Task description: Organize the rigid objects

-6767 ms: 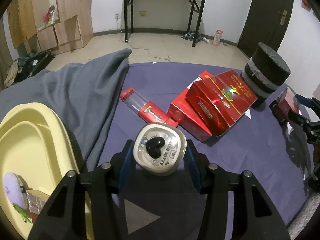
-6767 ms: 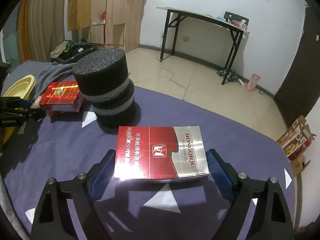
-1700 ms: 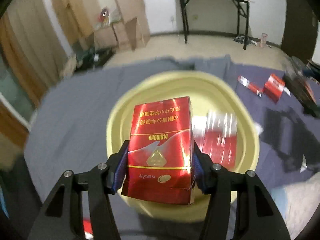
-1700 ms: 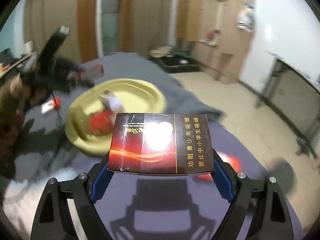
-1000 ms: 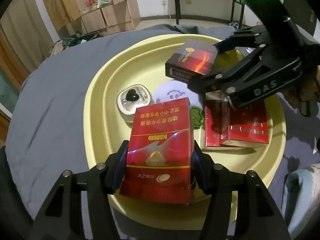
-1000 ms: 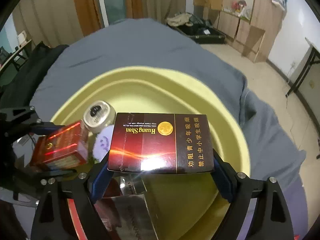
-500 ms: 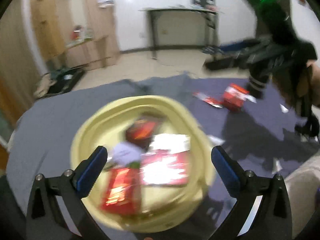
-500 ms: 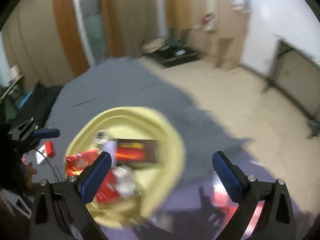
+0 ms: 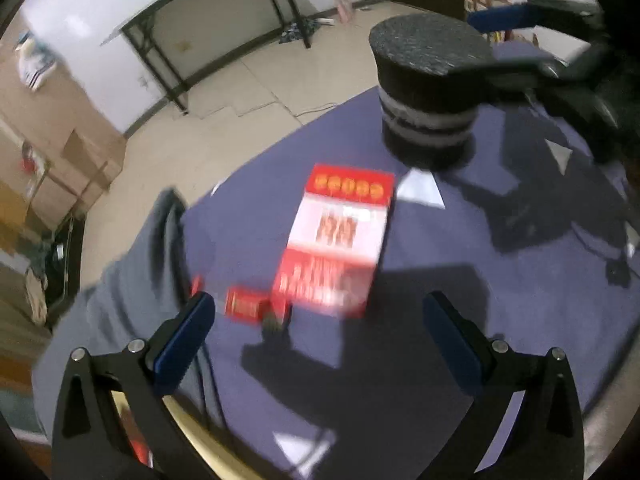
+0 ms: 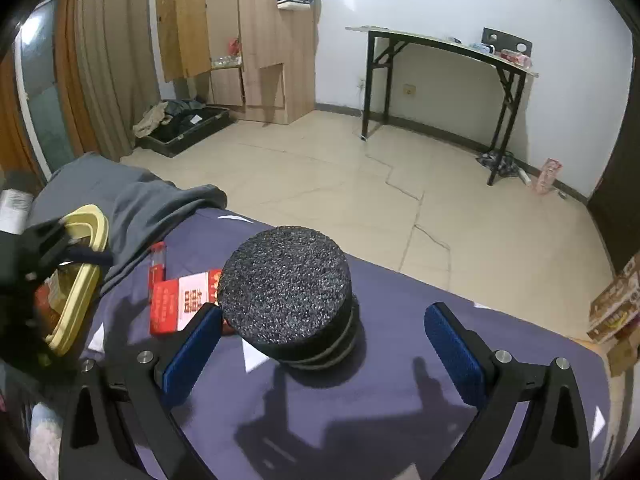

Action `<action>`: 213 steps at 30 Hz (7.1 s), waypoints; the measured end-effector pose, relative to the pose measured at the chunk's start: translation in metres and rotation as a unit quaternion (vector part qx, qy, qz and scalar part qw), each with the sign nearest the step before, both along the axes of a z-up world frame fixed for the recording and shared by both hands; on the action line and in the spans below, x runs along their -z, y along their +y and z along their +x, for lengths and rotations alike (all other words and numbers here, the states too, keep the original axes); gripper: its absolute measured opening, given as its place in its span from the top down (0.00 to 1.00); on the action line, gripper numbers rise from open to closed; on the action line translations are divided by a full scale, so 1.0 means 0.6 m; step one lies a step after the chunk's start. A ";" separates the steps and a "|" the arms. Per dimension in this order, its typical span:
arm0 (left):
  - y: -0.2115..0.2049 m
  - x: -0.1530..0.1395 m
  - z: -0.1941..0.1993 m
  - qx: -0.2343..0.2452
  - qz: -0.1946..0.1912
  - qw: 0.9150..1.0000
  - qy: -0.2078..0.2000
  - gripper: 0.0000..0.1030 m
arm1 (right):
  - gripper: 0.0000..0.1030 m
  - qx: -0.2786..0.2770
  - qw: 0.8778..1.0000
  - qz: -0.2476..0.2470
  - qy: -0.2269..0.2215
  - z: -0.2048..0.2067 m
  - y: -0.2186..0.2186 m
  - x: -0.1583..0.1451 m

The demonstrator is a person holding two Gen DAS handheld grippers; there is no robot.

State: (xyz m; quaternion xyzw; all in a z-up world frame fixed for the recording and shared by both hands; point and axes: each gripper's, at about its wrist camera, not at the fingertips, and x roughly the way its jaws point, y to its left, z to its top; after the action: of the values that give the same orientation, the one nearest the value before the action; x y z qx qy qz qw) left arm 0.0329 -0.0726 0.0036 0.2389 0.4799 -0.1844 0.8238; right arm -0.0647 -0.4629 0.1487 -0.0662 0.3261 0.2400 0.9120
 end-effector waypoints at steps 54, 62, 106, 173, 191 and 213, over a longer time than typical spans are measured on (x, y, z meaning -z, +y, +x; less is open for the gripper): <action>0.546 0.003 -0.169 -0.332 -0.128 0.933 -0.062 0.40 | 0.35 -0.354 0.935 0.016 0.017 -0.120 0.459 0.066; 0.509 -0.073 -0.196 -0.321 -0.180 0.920 -0.132 0.00 | 0.00 -0.331 0.942 0.042 -0.040 -0.145 0.374 0.010; 0.122 0.055 0.082 -0.194 -0.189 0.957 0.100 0.76 | 0.34 0.006 0.997 -0.005 -0.081 0.040 0.000 0.211; 0.364 -0.016 -0.324 -0.354 -0.167 0.907 -0.156 0.00 | 0.00 -0.332 0.939 -0.047 -0.072 -0.067 0.226 0.158; 0.392 0.138 -0.300 -0.486 -0.124 0.860 -0.095 0.00 | 0.00 -0.371 0.923 -0.100 -0.029 -0.107 0.314 0.248; 0.376 0.137 -0.293 -0.464 -0.117 0.873 -0.092 0.00 | 0.00 -0.372 0.922 -0.102 -0.030 -0.112 0.303 0.248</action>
State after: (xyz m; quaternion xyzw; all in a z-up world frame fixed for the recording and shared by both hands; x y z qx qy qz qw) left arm -0.1430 0.1531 -0.0786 -0.0930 0.4327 0.1868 0.8771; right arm -0.1316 -0.2809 -0.0004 -0.2827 0.2732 0.5253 0.7546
